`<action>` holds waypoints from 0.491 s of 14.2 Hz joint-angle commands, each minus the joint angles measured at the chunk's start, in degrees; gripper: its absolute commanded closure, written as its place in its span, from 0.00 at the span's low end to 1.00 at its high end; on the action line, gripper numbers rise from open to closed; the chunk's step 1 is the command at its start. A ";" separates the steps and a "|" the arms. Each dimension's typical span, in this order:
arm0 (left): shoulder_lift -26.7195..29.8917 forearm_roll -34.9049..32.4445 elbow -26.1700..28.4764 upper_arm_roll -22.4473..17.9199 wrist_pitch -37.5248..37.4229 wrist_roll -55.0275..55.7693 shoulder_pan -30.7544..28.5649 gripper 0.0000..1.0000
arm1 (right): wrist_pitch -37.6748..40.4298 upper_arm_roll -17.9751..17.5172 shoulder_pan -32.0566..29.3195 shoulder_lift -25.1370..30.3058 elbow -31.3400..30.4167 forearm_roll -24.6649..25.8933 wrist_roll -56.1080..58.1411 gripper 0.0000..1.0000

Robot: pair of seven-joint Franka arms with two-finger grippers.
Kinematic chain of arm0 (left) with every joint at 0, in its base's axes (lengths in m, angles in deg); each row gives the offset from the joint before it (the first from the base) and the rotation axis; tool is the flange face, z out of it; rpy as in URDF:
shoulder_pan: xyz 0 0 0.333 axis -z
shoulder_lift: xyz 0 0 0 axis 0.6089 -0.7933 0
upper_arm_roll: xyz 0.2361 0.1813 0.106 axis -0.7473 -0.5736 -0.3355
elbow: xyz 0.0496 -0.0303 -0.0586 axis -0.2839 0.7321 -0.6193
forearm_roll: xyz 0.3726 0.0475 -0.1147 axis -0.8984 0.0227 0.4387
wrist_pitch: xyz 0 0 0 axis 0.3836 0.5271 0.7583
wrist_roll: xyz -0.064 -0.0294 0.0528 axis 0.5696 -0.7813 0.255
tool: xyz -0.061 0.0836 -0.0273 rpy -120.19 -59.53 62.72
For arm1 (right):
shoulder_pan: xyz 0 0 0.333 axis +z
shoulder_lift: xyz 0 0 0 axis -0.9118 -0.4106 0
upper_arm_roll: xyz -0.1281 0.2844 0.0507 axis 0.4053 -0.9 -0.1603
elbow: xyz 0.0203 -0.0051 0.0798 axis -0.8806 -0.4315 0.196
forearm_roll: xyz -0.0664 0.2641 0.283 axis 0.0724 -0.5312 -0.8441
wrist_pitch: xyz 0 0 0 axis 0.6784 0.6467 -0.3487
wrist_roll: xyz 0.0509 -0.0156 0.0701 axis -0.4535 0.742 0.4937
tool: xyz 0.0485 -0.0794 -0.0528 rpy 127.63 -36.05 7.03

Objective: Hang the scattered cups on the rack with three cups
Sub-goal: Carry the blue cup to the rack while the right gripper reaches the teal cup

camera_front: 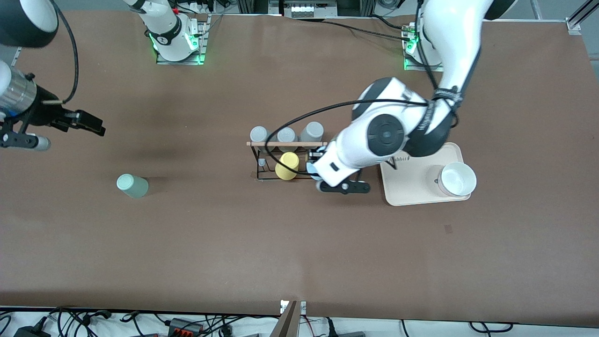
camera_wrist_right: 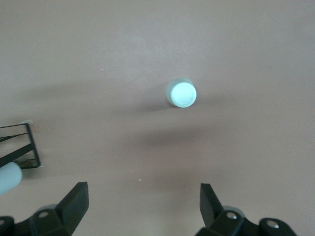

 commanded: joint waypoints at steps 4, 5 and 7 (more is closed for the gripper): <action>-1.14 -0.16 1.01 -0.89 2.51 0.73 1.77 0.99 | -8.24 -0.46 -1.63 -8.73 -0.74 1.35 2.80 0.00; -1.40 -1.64 1.36 -0.89 2.95 0.73 2.03 0.99 | -9.91 -0.46 -1.98 -11.18 -0.65 3.00 6.29 0.00; -2.10 -3.41 1.45 -0.80 3.04 0.82 2.21 0.99 | -12.64 -0.46 -3.21 -14.97 -0.91 3.72 11.58 0.00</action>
